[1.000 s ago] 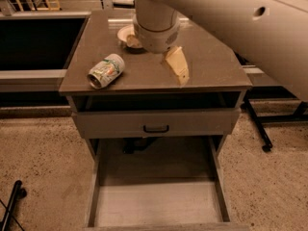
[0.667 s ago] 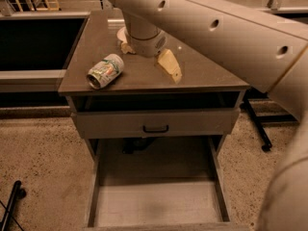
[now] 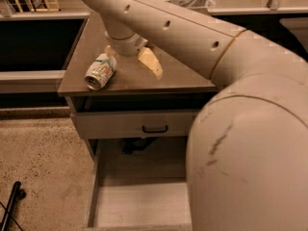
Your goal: Place 7up can into middle drawer
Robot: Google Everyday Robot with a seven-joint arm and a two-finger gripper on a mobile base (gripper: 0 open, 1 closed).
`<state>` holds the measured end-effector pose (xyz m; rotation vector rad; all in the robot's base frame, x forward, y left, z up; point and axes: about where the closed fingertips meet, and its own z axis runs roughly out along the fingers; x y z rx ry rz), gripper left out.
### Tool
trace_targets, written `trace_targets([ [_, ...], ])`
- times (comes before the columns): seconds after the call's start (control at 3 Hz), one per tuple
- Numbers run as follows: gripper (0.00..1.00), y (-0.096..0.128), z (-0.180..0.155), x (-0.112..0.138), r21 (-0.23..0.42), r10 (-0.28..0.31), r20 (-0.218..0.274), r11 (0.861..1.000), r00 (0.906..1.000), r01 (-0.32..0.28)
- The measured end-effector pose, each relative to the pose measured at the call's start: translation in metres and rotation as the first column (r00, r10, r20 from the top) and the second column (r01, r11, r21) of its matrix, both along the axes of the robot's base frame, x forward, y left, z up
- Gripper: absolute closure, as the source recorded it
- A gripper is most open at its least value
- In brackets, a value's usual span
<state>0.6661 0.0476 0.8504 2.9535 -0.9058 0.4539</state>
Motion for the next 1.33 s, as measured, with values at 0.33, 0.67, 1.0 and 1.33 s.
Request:
trace_targets([
  [0.33, 0.0, 0.035, 0.001, -0.004, 0.063, 0.021, -0.06, 0.998, 0.998, -0.017],
  [0.67, 0.0, 0.057, -0.001, -0.006, 0.104, 0.013, -0.089, 0.995, 0.9959, -0.004],
  [1.0, 0.0, 0.07, -0.003, -0.005, 0.165, 0.004, -0.126, 0.986, 0.9921, 0.017],
  [1.33, 0.0, 0.075, 0.0, -0.004, 0.205, -0.007, -0.143, 0.978, 0.9896, 0.037],
])
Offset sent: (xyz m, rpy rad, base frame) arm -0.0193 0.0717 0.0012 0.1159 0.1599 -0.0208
